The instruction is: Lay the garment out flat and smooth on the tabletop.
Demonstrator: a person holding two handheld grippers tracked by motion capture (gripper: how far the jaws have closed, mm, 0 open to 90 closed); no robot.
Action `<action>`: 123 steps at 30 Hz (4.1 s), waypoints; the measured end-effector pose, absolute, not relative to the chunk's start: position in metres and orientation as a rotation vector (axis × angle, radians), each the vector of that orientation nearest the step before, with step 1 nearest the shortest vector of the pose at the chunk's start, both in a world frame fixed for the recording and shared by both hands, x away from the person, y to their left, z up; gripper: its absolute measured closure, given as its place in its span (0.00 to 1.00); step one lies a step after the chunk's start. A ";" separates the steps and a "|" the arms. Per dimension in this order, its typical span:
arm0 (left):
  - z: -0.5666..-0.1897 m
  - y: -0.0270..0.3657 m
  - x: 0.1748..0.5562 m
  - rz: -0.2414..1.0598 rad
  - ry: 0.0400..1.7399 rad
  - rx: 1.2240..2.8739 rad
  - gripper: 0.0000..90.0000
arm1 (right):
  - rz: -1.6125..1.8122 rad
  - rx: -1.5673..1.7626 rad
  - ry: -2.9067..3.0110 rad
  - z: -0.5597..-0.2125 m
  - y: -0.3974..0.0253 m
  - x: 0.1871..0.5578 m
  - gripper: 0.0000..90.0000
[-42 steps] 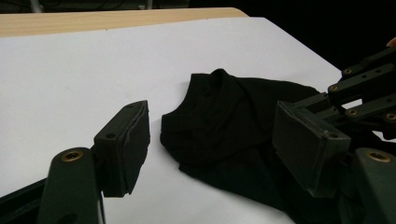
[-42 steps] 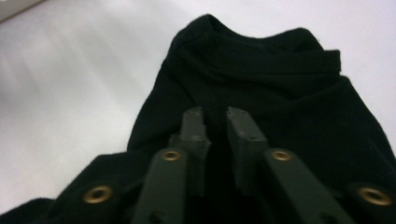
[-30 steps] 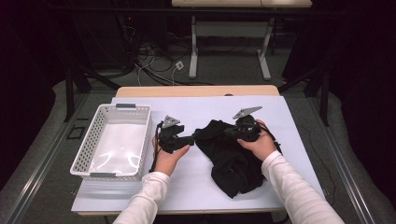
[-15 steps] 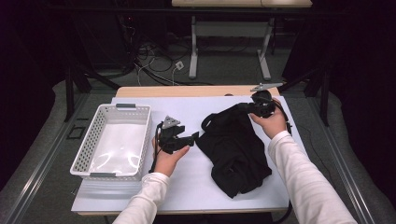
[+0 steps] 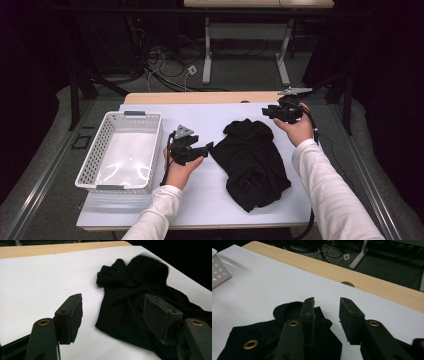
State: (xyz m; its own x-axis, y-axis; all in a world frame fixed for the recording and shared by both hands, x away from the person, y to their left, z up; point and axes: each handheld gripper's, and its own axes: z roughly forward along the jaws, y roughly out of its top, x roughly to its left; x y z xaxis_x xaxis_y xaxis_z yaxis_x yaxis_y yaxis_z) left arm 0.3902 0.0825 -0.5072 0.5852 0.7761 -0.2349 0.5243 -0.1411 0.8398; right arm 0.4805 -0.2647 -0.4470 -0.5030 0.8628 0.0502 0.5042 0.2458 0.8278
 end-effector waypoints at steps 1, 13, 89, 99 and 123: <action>-0.507 0.082 0.390 0.313 1.066 1.809 0.36 | 1.166 1.248 2.104 -0.448 -0.265 0.479 0.67; -0.514 0.076 0.394 0.321 1.071 1.819 0.39 | 1.182 1.231 2.098 -0.459 -0.272 0.456 0.59; -0.549 0.063 0.423 0.212 1.208 1.904 0.98 | 1.126 1.270 2.192 -0.549 -0.314 0.334 0.95; -0.526 0.083 0.425 0.256 1.207 1.827 0.98 | 1.188 1.295 2.061 -0.531 -0.338 0.338 0.95; -0.464 0.106 0.448 0.388 1.195 1.748 0.98 | 1.234 1.291 1.865 -0.464 -0.363 0.411 0.96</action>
